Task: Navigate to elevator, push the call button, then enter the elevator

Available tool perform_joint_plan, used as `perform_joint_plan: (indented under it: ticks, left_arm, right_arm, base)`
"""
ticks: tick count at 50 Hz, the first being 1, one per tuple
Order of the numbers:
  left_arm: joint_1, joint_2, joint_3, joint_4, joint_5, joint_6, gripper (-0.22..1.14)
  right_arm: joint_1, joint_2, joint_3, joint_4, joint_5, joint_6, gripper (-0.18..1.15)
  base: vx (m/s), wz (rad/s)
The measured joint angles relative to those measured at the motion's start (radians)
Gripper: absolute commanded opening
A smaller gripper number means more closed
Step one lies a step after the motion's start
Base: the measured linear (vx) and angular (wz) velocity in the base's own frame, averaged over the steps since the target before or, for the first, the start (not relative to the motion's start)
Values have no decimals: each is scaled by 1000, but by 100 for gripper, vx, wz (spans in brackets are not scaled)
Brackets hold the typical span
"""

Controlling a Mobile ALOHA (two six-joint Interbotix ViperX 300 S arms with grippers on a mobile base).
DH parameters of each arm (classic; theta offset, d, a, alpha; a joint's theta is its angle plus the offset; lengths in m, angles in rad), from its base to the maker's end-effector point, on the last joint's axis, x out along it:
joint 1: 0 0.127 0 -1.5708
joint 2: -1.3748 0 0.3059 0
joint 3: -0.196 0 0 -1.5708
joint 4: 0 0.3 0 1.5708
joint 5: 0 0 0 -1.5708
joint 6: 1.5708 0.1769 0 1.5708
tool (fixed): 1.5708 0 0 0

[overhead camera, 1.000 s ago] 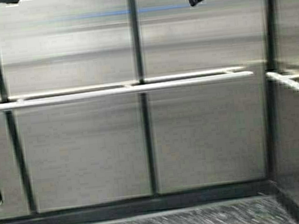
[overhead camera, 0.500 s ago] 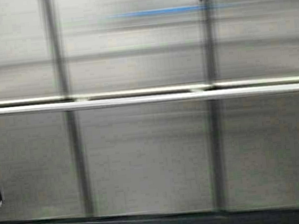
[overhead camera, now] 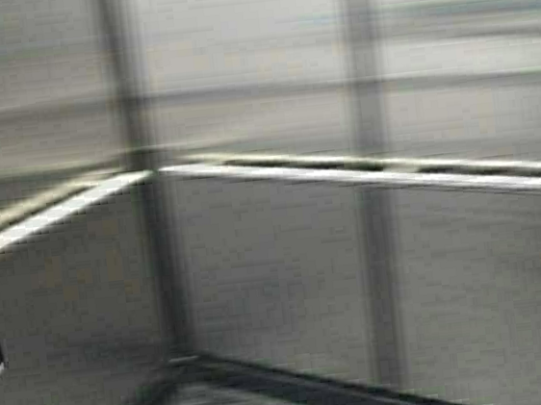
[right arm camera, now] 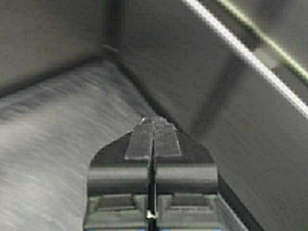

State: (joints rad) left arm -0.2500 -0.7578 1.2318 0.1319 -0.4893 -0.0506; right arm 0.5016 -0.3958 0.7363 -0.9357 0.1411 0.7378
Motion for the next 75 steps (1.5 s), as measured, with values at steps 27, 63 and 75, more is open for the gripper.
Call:
perform_joint_plan:
  ticks: [27,63,75]
  left_arm:
    - [0,46,-25,-2,-6,-2,3]
    - [2,25,-9,-3,-6,-38,3]
    - [0,37,-9,-3,-6,-29,3]
  right_arm:
    - [-2,28,0,8,-14,0,6]
    - [0,31,5,12,-51,-2,6]
    - [3,31,8,14,-52,0,6]
  base:
    - [11,61]
    - [10,56]
    - [6,62]
